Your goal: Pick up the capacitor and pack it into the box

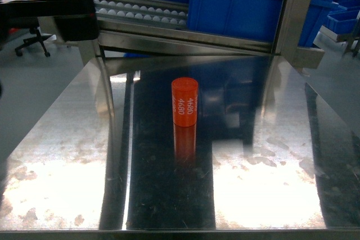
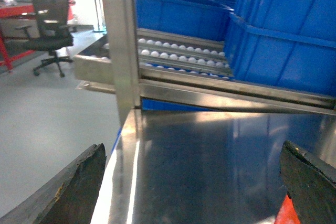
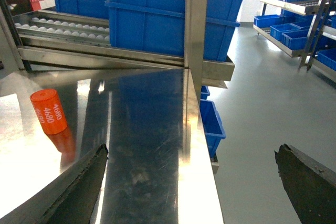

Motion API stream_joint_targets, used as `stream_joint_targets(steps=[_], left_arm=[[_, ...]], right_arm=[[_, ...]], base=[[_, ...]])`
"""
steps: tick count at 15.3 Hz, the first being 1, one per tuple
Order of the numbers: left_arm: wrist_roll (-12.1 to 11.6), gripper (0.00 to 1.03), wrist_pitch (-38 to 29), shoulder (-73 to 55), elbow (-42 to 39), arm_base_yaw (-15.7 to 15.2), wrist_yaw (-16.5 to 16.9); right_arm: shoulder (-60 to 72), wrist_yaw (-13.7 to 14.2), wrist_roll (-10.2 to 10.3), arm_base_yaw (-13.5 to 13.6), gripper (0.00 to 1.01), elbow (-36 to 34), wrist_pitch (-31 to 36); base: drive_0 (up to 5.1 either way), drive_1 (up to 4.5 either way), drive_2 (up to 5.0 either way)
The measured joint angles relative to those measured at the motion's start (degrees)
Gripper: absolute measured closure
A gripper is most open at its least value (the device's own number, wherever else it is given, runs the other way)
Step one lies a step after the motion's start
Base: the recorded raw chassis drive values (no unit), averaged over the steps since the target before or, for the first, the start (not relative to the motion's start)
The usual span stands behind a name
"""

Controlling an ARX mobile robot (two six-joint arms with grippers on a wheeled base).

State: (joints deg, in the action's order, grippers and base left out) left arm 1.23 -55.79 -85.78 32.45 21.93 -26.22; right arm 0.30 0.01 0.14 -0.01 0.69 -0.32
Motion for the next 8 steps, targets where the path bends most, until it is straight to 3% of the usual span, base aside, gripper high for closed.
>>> stream_joint_targets(steps=[5, 8], left_arm=[[0.0, 0.05, 4.1, -18.9, 20.3, -0.5, 15.6], [0.3, 0.05, 5.7, -25.2, 27.5, -0.8, 21.9]], right_arm=[[0.0, 0.0, 0.0, 0.0, 0.03, 0.0, 0.0], [0.0, 0.0, 0.0, 0.0, 0.03, 0.0, 0.0]], base=[[0.0, 0.0, 0.0], [0.0, 0.0, 0.0]])
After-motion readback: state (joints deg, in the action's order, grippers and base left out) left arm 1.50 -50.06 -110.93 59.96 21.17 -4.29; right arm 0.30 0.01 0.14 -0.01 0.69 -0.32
